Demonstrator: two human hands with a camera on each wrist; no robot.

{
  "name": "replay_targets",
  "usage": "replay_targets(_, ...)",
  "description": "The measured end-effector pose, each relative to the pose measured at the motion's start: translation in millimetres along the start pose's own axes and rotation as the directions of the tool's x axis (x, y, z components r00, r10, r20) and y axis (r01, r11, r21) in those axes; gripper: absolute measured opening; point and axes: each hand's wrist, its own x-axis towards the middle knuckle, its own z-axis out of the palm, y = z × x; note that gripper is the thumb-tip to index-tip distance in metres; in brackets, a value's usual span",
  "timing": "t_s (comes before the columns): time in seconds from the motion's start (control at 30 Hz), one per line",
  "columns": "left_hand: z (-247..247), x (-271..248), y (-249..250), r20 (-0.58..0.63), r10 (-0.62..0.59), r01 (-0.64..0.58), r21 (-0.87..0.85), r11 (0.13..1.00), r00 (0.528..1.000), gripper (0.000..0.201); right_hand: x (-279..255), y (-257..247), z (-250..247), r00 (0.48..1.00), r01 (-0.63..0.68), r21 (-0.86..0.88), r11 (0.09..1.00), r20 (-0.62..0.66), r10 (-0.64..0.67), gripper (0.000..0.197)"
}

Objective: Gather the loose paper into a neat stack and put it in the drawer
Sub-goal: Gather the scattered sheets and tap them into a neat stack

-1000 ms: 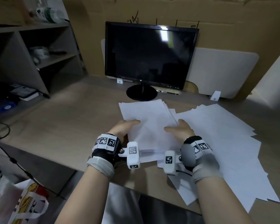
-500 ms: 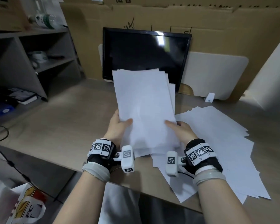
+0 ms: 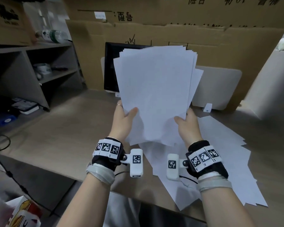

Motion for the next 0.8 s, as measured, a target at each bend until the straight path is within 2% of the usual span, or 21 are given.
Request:
replay_targets(0.1, 7.3, -1.6, 6.2, -0.029, 0.017, -0.018, -0.036, 0.999, 0.999, 0.03, -4.6, -4.4, -5.0, 0.999, -0.002, 0.025, 1.0, -0.033, 0.002, 0.033)
replay_targets(0.17, 7.1, -4.6, 5.4, -0.056, -0.002, -0.003, -0.083, 0.997, 0.998, 0.038, -9.1, -4.7, -8.3, 0.999, -0.022, 0.04, 0.999, -0.035, 0.023, 0.034)
replay_targets(0.27, 5.2, -6.3, 1.6, -0.076, 0.018, -0.024, -0.069, 0.997, 0.997, 0.045, -15.5, -7.1, -10.8, 0.998, -0.036, 0.127, 0.991, -0.054, 0.043, 0.05)
replay_targets(0.37, 8.3, -8.1, 4.0, -0.041, 0.005, -0.009, -0.088, 0.996, 0.999, 0.046, -18.7, -11.2, -8.3, 0.997, -0.021, 0.204, 0.979, -0.066, 0.035, 0.061)
replay_targets(0.5, 9.3, -9.0, 2.1, -0.026, -0.043, 0.04, -0.104, 0.994, 0.999, 0.036, -16.7, -7.5, -3.6, 0.995, -0.047, 0.191, 0.98, -0.079, 0.063, 0.051)
replay_targets(0.6, 10.2, -13.9, -10.0, -0.006, -0.136, 0.135, -0.085, 0.987, 0.991, 0.03, -18.4, -2.2, 0.4, 0.992, -0.085, 0.196, 0.977, -0.076, 0.101, 0.046)
replay_targets(0.67, 10.4, -19.8, -18.5, -0.009, -0.176, 0.174, -0.077, 0.982, 0.984, 0.03, -18.8, -3.9, 1.5, 0.992, -0.052, 0.203, 0.978, -0.105, 0.074, 0.046)
replay_targets(0.73, 9.4, -23.0, -20.5, -0.058, -0.159, 0.153, -0.09, 0.984, 0.986, 0.035, -16.9, -10.9, 1.0, 0.991, 0.007, 0.209, 0.978, -0.136, 0.022, 0.047)
replay_targets(0.8, 8.2, -20.9, -16.5, -0.093, -0.122, 0.112, -0.111, 0.988, 0.988, 0.044, -12.3, -13.6, -0.9, 0.989, 0.011, 0.237, 0.972, -0.143, 0.024, 0.054)
